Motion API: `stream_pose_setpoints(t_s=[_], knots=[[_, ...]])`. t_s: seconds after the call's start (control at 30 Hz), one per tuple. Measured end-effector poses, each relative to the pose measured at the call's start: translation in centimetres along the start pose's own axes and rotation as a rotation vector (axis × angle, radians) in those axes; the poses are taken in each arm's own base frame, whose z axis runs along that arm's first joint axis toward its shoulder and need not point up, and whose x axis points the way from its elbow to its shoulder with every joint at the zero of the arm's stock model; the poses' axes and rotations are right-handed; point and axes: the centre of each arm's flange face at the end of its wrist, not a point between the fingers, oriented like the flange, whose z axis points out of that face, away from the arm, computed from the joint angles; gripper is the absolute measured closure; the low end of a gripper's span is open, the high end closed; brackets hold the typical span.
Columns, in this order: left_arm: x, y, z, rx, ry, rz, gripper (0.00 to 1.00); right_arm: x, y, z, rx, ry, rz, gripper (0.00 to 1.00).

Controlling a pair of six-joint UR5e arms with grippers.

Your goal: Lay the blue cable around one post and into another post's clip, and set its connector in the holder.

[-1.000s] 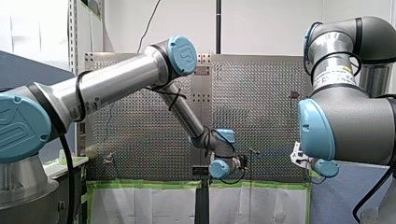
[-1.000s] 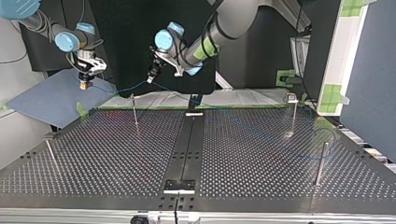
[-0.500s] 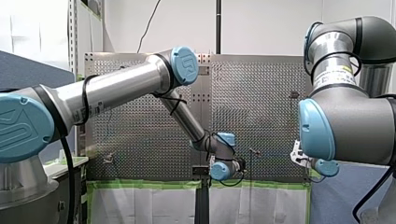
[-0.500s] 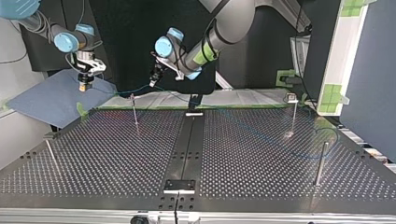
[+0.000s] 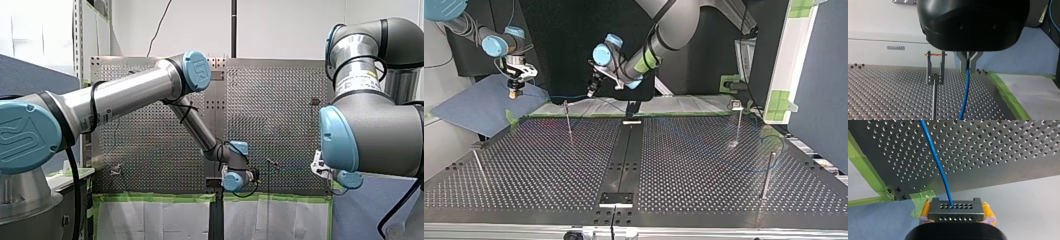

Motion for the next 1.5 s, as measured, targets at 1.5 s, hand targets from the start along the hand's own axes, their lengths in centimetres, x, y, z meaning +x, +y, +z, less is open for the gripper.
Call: stream_pose_setpoints(t_s=[1.5], knots=[[-5.0,-4.9,0.0,0.027,0.015,0.167,1.00,0.0,-0.1,0.1,0.009,0.002,-0.001,1.00]])
